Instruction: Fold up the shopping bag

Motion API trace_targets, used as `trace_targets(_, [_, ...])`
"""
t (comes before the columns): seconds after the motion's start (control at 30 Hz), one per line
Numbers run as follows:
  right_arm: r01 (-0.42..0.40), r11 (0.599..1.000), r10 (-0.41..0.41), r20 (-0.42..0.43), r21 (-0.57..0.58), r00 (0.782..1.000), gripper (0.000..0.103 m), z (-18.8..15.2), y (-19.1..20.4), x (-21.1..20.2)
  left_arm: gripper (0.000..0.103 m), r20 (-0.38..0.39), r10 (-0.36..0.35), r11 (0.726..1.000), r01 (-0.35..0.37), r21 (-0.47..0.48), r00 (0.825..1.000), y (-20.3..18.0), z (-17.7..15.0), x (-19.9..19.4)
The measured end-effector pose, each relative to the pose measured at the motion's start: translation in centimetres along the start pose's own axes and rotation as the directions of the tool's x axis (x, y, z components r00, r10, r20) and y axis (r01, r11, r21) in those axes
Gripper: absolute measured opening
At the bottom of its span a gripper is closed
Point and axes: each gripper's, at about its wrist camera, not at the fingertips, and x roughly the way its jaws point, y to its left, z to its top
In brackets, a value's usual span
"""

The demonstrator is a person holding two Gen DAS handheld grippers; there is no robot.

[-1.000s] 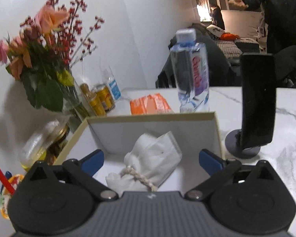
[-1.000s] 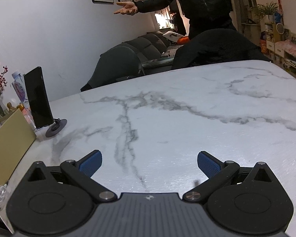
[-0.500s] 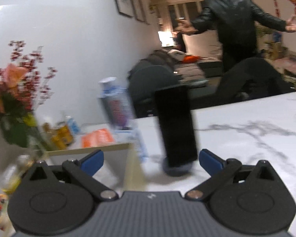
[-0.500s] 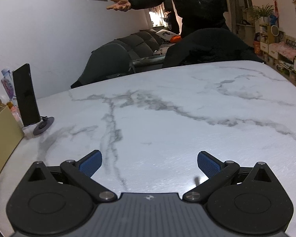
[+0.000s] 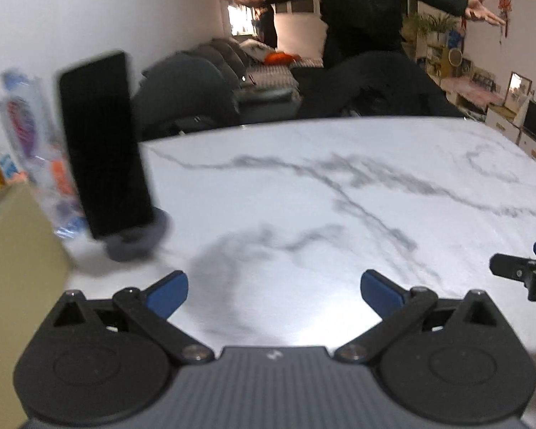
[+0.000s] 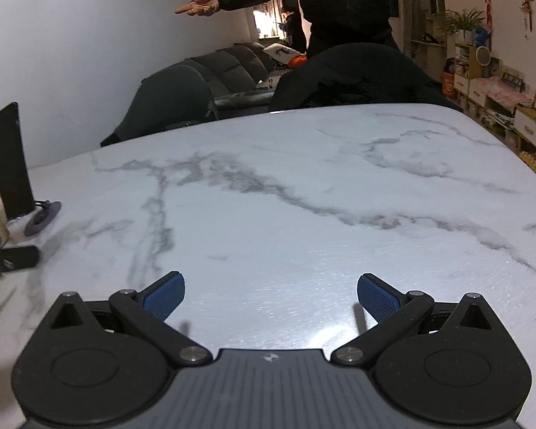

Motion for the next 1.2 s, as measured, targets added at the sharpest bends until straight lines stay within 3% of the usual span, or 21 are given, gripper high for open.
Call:
trace_targets(0.4, [0.078,0.997,-0.078,-0.001,-0.028,0.997,0.103,0.5,-1.2,1.9,0.103,-0.05,0.021,0.995,-0.025,-0.094,0.999,-4.9,-0.6,6.2])
trace_targets(0.7, [0.155,0.986,-0.154,0.016,-0.066,0.988,0.103,0.9,-1.3,3.1,0.103,0.002,0.048,0.991,-0.048,-0.122,0.999,-6.5,-0.4,7.1])
trace_targets(1.2, [0.161,0.984,-0.16,0.014,-0.072,0.987,0.103,1.0,-1.3,3.2,0.103,0.02,0.063,0.989,-0.06,-0.138,0.998,-7.1,-0.1,7.5])
